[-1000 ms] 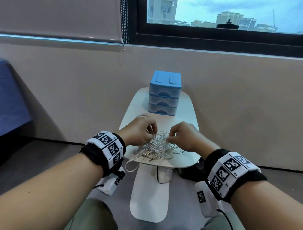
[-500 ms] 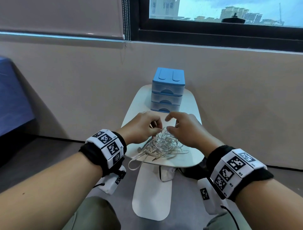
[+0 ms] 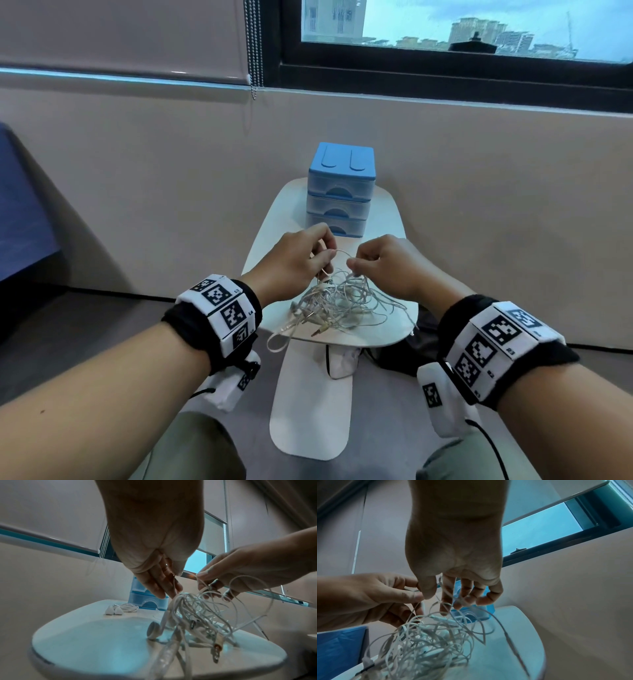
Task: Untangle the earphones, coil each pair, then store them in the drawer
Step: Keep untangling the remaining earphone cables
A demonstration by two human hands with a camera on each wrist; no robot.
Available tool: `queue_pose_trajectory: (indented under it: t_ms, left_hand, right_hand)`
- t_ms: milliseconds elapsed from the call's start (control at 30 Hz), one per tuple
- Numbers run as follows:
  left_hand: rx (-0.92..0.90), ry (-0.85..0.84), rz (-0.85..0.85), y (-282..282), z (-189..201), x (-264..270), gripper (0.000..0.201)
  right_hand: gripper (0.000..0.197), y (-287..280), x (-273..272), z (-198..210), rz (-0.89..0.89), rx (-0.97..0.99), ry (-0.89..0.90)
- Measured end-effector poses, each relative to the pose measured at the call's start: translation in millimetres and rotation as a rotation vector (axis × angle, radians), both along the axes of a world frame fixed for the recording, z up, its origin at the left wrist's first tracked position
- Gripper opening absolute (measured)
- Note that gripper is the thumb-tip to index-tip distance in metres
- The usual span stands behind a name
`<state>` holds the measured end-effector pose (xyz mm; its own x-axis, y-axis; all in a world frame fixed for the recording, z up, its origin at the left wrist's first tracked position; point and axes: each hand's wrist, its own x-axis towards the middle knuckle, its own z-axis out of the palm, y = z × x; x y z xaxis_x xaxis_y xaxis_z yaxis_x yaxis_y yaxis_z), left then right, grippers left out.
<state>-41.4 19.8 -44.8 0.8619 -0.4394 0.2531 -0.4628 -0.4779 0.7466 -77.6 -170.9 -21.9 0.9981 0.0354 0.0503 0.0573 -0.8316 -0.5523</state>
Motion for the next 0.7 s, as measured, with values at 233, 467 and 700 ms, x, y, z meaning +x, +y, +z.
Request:
queue_pose_trajectory:
  t_ms: [233, 467, 700]
  left_hand:
    - [0.038, -0.074, -0.021, -4.1, -4.3, -3.7, 0.013]
    - [0.051, -0.113, 0.021, 0.1, -12.0, 0.9, 0.012]
    - [0.062, -0.105, 0.028, -0.7, -12.4, 1.8, 0.014]
  right_hand:
    - [0.020, 7.7, -2.6, 22.2, -0.030, 0.303, 0.002]
    - [0.038, 5.3, -8.0, 52.7, -0.034, 0.559, -0.159]
    - [0.048, 3.1, -10.4, 63.9, -0.053, 0.750, -0.321]
